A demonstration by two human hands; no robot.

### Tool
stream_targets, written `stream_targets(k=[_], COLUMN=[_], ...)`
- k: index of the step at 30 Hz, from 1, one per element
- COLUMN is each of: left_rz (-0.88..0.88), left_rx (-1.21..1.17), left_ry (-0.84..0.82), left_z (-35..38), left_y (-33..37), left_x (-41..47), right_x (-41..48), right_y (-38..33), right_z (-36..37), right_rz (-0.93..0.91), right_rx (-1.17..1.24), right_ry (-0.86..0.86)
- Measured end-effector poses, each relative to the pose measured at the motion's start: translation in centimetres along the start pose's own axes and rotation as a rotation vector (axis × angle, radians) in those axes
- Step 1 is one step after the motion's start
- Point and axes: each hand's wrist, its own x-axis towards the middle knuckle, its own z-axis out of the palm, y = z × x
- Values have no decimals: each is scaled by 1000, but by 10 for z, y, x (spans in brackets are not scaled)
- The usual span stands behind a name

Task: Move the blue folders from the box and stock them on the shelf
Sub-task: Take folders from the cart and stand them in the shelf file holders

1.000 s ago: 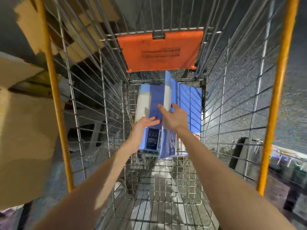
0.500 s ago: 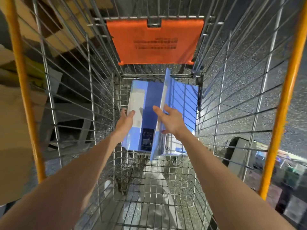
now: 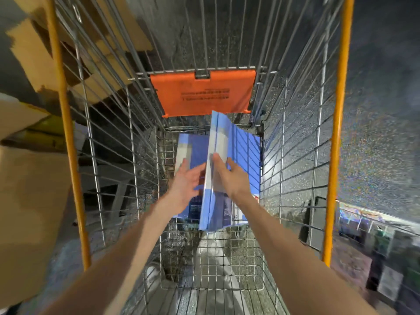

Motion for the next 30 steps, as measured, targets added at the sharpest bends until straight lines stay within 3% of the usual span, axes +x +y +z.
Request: stream_targets(k=[5, 10, 18, 23, 30], left_rz=[-55, -27, 119, 388, 786], left_rx=[-2, 200, 474, 637, 662], left_ry=[-139, -236, -112, -86, -85], left_z=[13, 14, 4, -1, -22], left_y=[0, 7, 45, 66, 97], left_x=[-18, -42, -98, -156, -272], right_x=[-17, -25, -112, -217, -393], right_y=[-15, -14, -18, -51, -74], right_z=[-8, -30, -51, -51, -51], right_rz=[-2, -13, -123, -213, -415], right_rx=[-218, -274, -57, 154, 528], right_ry=[159, 238, 285, 306, 337])
